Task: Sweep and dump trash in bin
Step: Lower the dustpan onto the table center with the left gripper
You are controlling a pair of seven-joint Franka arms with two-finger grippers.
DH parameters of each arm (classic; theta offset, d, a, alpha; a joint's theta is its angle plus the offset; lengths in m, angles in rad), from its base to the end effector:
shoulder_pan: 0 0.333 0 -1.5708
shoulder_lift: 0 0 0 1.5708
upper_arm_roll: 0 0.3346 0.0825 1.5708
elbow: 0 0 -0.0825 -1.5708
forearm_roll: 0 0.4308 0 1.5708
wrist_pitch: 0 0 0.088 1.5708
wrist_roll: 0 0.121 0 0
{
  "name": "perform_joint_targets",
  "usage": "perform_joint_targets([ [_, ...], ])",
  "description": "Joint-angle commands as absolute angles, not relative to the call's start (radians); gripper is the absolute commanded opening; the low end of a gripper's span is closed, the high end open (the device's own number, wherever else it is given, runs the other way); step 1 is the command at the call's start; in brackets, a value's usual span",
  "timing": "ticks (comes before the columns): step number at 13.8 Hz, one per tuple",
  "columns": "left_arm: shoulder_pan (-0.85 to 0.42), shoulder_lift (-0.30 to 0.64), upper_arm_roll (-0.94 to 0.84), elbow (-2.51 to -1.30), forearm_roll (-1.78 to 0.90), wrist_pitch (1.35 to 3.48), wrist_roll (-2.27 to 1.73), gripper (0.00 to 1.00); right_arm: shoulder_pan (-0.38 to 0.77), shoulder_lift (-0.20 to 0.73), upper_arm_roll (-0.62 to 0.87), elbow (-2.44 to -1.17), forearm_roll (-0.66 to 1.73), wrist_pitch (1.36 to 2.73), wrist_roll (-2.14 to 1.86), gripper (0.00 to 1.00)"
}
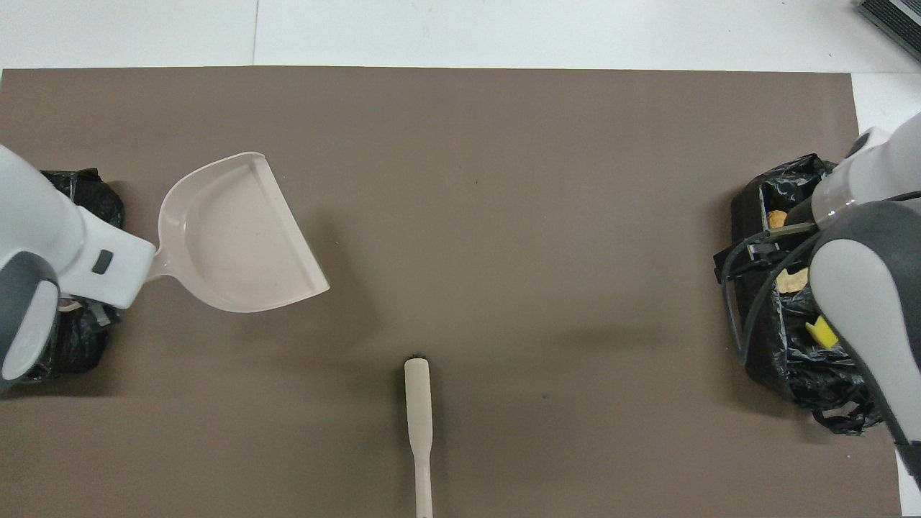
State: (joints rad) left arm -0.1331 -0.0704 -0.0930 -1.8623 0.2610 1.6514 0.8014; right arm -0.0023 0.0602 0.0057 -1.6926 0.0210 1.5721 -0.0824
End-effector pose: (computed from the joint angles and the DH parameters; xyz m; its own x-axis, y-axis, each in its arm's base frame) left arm 0.5601 -0.1000 0.5302 0.4730 -0.8337 -0.2850 -0.8782 -0.4720 -0.0767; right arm 0.6059 0.0045 0.5304 0.9804 0.0856 -0.1774 0.0806 -0.9961 -0.0357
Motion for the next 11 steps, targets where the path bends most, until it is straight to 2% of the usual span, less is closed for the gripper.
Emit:
perform_joint_targets([
  [1, -0.233, -0.052, -0.074, -1.867, 0.142, 1.647, 0.445, 0.00, -0.092, 0.057, 0.017, -1.658, 0.005, 1.568, -0.097, 1.00],
  [4, -0.320, 0.006, -0.075, -1.841, 0.051, 1.672, 0.110, 0.00, -0.127, 0.057, -0.009, -1.600, 0.006, 1.552, -0.101, 1.00],
  [7, -0.419, 0.187, -0.074, -1.702, 0.048, 1.689, -0.066, 0.00, -0.065, 0.037, -0.103, -1.591, 0.014, 1.523, -0.098, 1.00],
  [9, -0.423, 0.251, -0.074, -1.643, 0.028, 1.713, -0.119, 0.00, -0.066, 0.037, -0.094, -1.525, 0.017, 1.465, -0.088, 1.00],
  [11, -0.452, 0.302, -0.075, -1.620, -0.001, 1.799, -0.228, 0.00, -0.066, 0.017, -0.078, -1.514, 0.017, 1.437, 0.032, 1.00],
])
